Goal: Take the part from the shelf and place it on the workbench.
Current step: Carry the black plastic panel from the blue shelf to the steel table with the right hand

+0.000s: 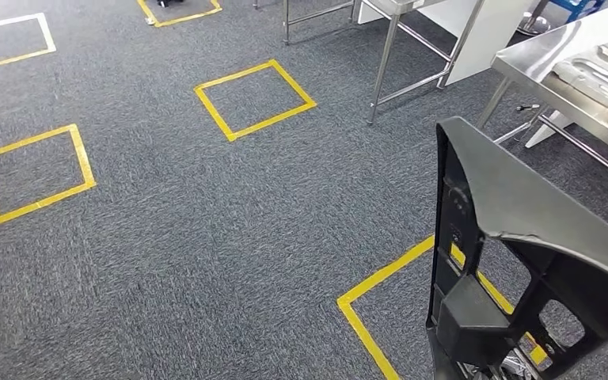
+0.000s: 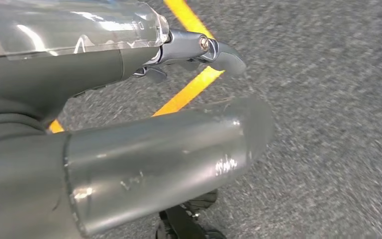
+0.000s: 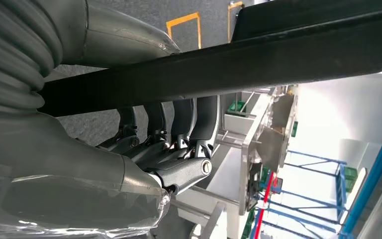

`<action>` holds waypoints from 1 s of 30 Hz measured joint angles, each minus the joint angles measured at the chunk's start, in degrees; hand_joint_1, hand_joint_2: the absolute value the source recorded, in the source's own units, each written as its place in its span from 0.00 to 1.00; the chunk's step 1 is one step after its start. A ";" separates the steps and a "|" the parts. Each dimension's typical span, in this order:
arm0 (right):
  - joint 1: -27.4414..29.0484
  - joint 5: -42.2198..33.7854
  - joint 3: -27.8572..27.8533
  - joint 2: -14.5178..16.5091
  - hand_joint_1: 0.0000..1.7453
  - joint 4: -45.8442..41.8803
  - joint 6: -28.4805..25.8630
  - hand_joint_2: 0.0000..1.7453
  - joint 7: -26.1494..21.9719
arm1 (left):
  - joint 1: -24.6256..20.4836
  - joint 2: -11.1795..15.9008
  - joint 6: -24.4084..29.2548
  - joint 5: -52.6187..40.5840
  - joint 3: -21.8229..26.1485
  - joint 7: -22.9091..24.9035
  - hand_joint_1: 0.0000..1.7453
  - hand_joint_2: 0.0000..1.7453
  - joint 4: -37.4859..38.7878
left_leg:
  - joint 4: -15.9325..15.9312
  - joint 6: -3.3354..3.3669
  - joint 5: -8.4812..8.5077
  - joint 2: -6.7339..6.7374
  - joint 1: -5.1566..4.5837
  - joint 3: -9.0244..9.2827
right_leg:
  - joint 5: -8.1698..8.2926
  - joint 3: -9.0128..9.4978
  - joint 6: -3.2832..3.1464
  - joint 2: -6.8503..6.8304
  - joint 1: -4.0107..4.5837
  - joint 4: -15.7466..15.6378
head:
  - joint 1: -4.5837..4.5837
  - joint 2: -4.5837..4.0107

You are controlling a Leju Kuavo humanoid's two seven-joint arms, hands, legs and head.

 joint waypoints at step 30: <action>1.05 1.85 1.39 0.04 1.00 -0.30 -0.24 1.00 0.00 | 0.09 -0.20 -0.73 -1.19 0.14 -0.50 0.00 0.00 -0.02 | 0.30 0.05 0.03 -0.37 0.26 -0.43 | -0.03 -1.17 0.36 0.66 -0.34 1.50 | 0.32 0.00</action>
